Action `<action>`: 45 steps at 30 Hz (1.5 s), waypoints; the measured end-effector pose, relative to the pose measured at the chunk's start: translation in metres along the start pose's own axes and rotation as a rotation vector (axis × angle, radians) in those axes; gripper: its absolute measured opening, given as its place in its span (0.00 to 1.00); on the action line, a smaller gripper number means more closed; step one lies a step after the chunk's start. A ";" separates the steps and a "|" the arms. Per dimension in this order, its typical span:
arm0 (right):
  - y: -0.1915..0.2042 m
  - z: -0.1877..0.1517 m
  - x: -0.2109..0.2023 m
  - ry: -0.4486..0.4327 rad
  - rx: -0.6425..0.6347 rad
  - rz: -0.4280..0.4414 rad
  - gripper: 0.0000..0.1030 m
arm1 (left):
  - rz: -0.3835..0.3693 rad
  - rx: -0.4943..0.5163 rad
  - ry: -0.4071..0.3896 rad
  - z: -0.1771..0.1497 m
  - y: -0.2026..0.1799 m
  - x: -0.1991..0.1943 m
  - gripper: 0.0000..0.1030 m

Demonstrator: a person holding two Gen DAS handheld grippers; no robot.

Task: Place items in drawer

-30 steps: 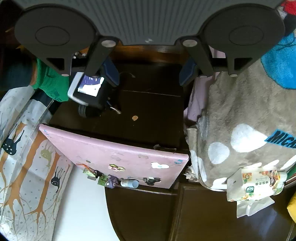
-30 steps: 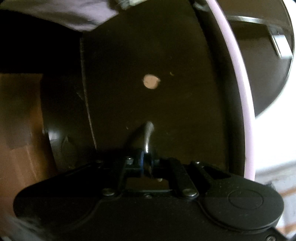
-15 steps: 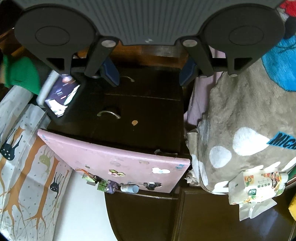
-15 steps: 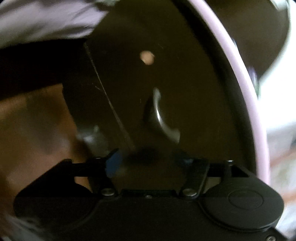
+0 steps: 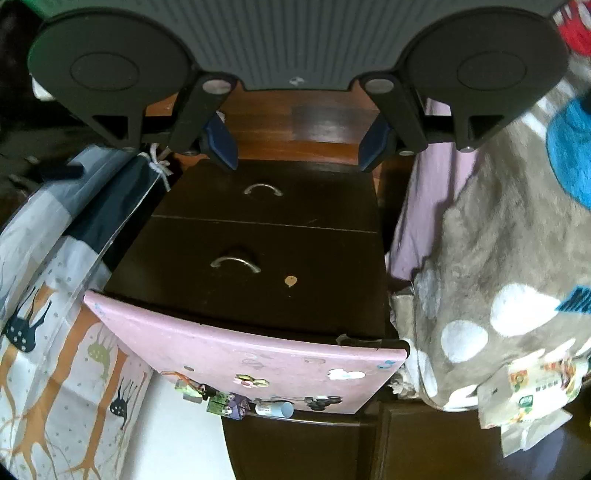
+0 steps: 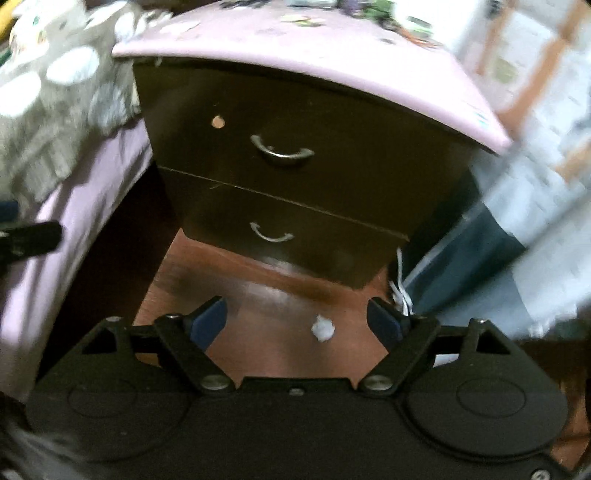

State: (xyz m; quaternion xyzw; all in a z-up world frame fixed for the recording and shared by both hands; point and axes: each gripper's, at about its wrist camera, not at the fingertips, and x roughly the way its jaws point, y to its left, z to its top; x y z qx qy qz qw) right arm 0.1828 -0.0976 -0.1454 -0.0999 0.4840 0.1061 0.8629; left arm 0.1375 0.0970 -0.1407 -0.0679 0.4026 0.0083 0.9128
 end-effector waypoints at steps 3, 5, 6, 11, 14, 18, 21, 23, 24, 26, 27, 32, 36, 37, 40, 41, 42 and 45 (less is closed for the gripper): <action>-0.003 -0.012 -0.012 -0.019 0.049 0.003 0.84 | 0.027 -0.002 -0.005 -0.001 -0.009 -0.009 0.69; -0.009 -0.021 -0.033 -0.033 0.066 -0.003 0.84 | 0.044 -0.006 -0.012 -0.001 -0.016 -0.017 0.69; -0.012 -0.024 -0.041 -0.038 0.075 -0.001 0.84 | 0.051 -0.006 -0.020 -0.001 -0.020 -0.022 0.69; -0.020 -0.033 -0.077 -0.095 0.111 0.002 0.85 | 0.049 -0.009 -0.059 0.006 -0.035 -0.047 0.74; -0.024 -0.038 -0.097 -0.126 0.122 0.004 0.85 | 0.047 0.022 -0.088 0.009 -0.049 -0.063 0.74; -0.029 -0.044 -0.123 -0.164 0.121 -0.007 0.85 | 0.038 0.040 -0.112 0.008 -0.065 -0.085 0.74; -0.033 -0.048 -0.139 -0.186 0.120 -0.018 0.86 | 0.029 0.070 -0.118 0.006 -0.075 -0.100 0.74; -0.035 -0.050 -0.148 -0.198 0.120 -0.027 0.86 | 0.042 0.092 -0.120 0.004 -0.080 -0.109 0.79; -0.036 -0.051 -0.152 -0.204 0.123 -0.025 0.86 | 0.050 0.106 -0.126 0.003 -0.083 -0.114 0.82; -0.037 -0.053 -0.158 -0.216 0.127 -0.024 0.86 | 0.050 0.122 -0.143 0.001 -0.086 -0.124 0.83; -0.036 -0.053 -0.160 -0.221 0.126 -0.026 0.86 | 0.044 0.124 -0.151 0.000 -0.087 -0.129 0.83; -0.035 -0.055 -0.168 -0.247 0.121 -0.038 0.87 | 0.049 0.119 -0.185 -0.003 -0.092 -0.151 0.83; -0.035 -0.057 -0.176 -0.267 0.117 -0.048 0.87 | 0.052 0.109 -0.211 -0.004 -0.096 -0.166 0.83; -0.034 -0.057 -0.177 -0.273 0.116 -0.051 0.87 | 0.048 0.105 -0.214 -0.003 -0.097 -0.169 0.83; -0.034 -0.058 -0.183 -0.288 0.113 -0.058 0.88 | 0.033 0.099 -0.220 -0.002 -0.097 -0.175 0.83; -0.034 -0.059 -0.184 -0.293 0.112 -0.060 0.88 | 0.028 0.096 -0.222 -0.002 -0.097 -0.177 0.83; -0.033 -0.059 -0.186 -0.298 0.111 -0.063 0.88 | 0.028 0.098 -0.225 -0.002 -0.098 -0.178 0.83; -0.033 -0.061 -0.188 -0.301 0.113 -0.064 0.88 | 0.030 0.104 -0.228 -0.003 -0.099 -0.180 0.83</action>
